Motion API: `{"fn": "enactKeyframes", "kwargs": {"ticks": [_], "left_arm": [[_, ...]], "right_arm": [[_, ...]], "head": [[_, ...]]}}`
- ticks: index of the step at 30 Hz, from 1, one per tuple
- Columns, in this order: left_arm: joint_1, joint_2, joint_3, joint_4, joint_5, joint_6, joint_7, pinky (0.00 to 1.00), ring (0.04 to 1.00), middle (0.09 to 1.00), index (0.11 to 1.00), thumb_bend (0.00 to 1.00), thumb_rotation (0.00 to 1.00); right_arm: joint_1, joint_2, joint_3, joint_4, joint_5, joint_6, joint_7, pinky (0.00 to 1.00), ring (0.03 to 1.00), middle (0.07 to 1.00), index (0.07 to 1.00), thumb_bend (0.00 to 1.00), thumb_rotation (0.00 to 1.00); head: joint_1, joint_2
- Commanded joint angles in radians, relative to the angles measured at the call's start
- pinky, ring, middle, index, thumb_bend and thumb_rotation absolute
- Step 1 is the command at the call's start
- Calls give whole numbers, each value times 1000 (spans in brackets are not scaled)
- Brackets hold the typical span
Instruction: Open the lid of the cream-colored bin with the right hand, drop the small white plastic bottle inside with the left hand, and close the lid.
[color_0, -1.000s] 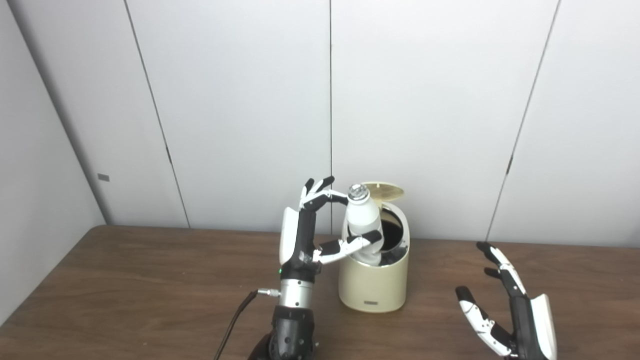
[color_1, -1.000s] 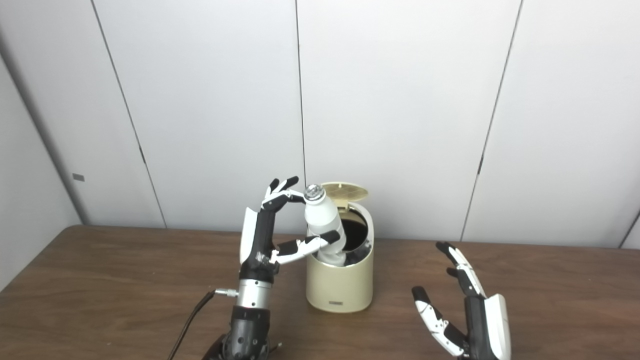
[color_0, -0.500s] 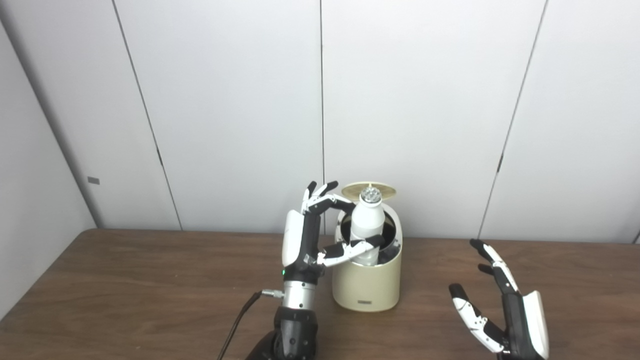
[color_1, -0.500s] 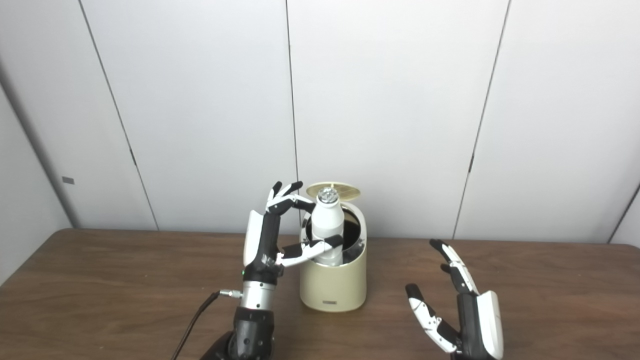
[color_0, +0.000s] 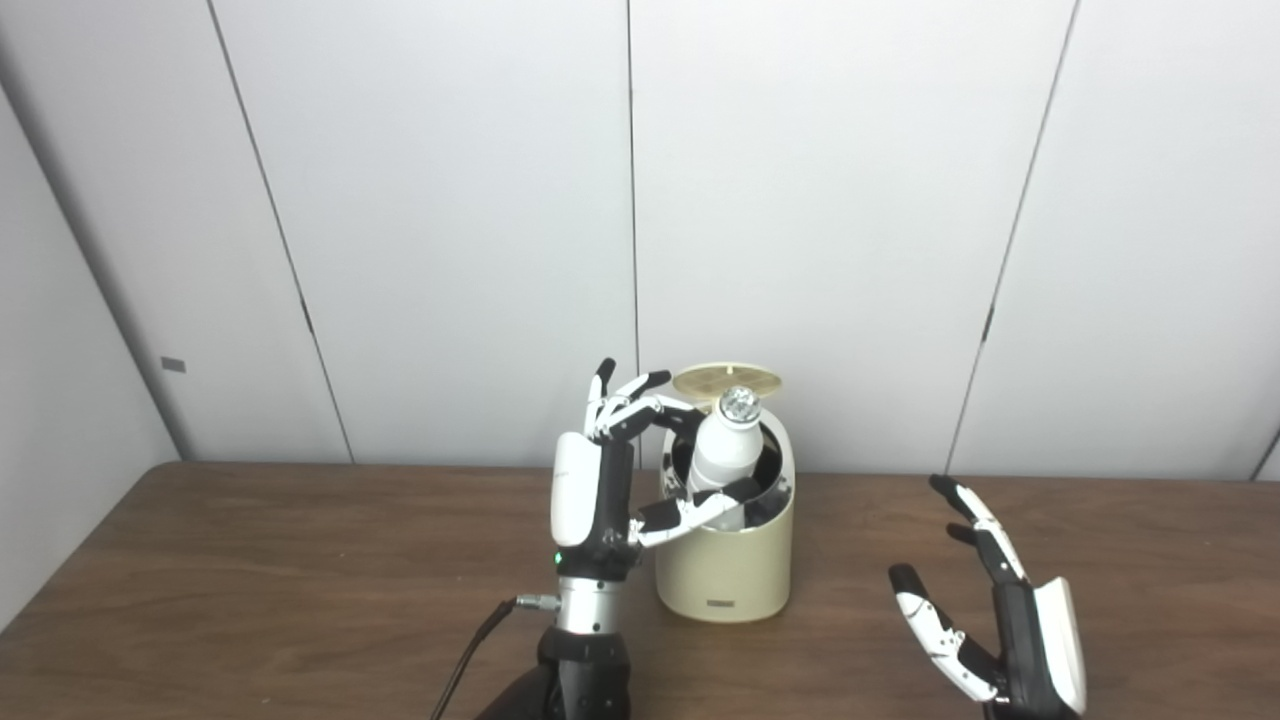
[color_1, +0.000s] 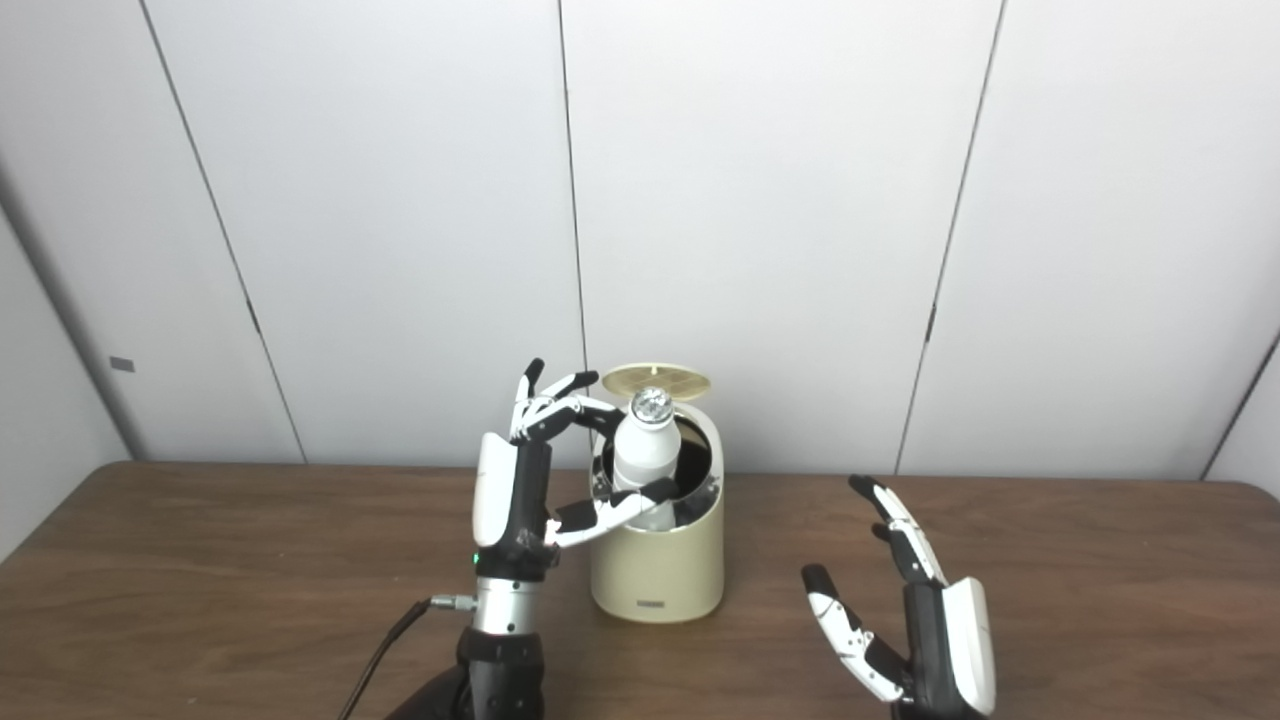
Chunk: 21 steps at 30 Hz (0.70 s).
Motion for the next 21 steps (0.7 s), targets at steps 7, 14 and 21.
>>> {"fn": "enactKeyframes", "kwargs": {"ticks": [7,14,21], "left_arm": [[-61,26,-21,-35,-1,-4,16,1000,793,473,489,525,0],[-66,29,-39,-47,-16,-4,22,1000,799,469,495,525,0],[-70,33,-46,-71,-19,-4,23,1000,804,466,497,525,0]], "right_arm": [[28,23,20,18,-16,-27,-20,726,861,881,851,197,587],[30,27,20,16,-3,-26,-15,718,864,886,861,199,574],[29,24,22,20,-10,-25,-17,708,860,888,863,201,583]], "head": [[-6,-5],[-5,-7],[-6,-12]]}}
